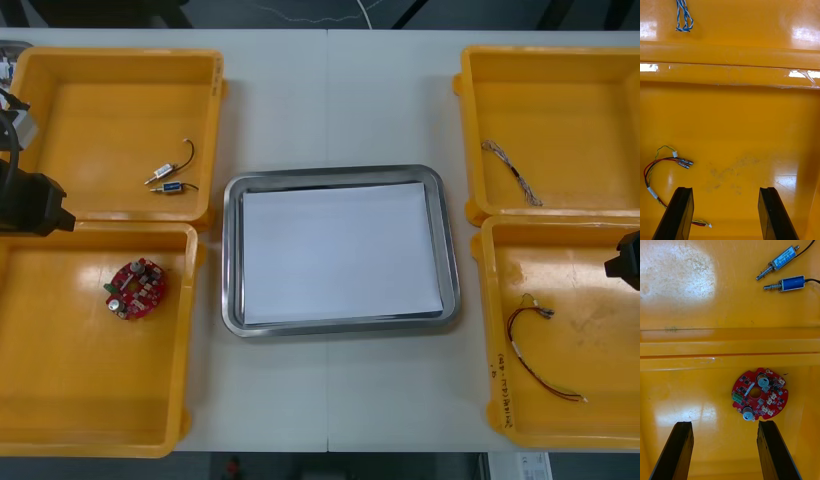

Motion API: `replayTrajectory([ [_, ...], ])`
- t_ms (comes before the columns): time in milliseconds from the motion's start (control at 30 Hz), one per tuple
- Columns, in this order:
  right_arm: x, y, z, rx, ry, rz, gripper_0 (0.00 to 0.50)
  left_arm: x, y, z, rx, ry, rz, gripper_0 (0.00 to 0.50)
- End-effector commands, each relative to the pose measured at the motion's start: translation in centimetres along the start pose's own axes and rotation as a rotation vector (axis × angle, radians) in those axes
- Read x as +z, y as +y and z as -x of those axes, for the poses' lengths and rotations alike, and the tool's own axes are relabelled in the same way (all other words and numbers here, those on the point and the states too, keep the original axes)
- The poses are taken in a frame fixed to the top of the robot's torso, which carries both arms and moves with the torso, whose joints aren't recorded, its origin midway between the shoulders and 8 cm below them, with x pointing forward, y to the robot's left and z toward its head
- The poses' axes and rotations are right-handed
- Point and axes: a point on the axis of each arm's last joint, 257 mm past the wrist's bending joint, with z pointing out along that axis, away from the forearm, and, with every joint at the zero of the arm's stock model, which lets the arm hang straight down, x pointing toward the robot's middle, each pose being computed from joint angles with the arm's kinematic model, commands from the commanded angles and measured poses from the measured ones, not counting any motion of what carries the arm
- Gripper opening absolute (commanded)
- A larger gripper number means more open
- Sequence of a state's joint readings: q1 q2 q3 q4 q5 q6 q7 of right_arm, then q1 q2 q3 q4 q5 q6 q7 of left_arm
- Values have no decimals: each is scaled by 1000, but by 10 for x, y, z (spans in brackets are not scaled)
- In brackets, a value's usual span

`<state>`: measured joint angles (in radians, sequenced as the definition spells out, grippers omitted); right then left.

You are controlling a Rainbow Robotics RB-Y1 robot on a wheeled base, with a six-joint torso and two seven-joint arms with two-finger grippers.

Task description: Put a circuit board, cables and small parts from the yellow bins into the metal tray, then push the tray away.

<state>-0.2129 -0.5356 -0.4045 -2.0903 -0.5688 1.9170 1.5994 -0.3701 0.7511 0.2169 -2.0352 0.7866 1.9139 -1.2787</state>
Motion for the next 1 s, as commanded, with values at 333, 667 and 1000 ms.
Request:
replayTrajectory([
  [333, -6, -7, 0, 23, -10, -16, 500, -8, 11, 0, -67, -11, 55, 500],
  [667, -6, -7, 0, 23, -10, -16, 500, -8, 11, 0, -67, -11, 55, 500],
  [1000, -6, -7, 0, 23, -10, -16, 500, -8, 11, 0, -67, -11, 55, 500],
])
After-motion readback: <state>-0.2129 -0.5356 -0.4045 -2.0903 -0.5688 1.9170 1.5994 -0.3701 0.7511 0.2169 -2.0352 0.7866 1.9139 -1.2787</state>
